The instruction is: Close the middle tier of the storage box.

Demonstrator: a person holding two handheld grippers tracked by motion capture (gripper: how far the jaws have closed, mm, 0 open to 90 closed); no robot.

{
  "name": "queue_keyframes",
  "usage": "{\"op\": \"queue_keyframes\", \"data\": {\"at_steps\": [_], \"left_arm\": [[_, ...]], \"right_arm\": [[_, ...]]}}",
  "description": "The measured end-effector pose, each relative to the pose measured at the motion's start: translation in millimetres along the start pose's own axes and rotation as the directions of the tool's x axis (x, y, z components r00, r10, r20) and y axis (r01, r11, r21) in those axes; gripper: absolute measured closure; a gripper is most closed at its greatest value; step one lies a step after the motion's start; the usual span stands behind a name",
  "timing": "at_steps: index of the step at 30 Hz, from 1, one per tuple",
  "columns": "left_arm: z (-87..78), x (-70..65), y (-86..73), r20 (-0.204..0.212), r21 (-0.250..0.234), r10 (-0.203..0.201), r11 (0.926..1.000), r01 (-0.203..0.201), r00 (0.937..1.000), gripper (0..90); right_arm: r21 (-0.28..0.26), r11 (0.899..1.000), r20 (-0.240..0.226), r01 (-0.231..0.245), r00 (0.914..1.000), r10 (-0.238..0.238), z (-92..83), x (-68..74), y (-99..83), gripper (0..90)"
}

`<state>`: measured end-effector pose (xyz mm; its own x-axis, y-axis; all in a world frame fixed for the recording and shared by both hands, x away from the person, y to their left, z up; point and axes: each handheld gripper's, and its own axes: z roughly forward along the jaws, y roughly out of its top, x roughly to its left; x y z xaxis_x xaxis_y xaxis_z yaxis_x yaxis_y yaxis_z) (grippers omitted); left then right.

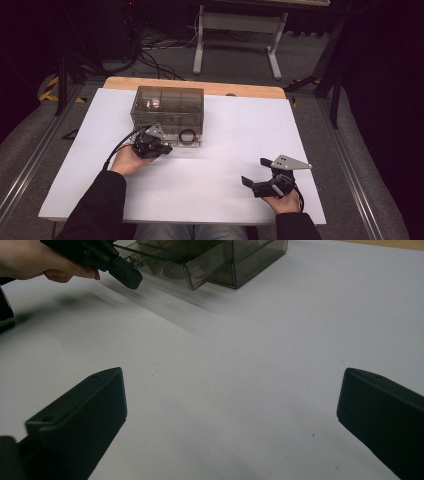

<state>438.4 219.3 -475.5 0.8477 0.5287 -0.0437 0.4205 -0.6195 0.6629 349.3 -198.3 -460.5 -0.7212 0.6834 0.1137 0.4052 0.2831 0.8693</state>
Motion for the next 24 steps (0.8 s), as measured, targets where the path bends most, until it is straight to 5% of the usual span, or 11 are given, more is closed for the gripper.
{"op": "queue_keyframes", "data": {"at_steps": [24], "left_arm": [[-2.4,9.5,0.7,0.005,-0.064,-0.053,0.9965,0.054,0.9986,89.6]], "right_arm": [[0.0,1.0,-0.001,0.001,1.0,-0.001,0.1,0.2,-0.2,0.2]]}}
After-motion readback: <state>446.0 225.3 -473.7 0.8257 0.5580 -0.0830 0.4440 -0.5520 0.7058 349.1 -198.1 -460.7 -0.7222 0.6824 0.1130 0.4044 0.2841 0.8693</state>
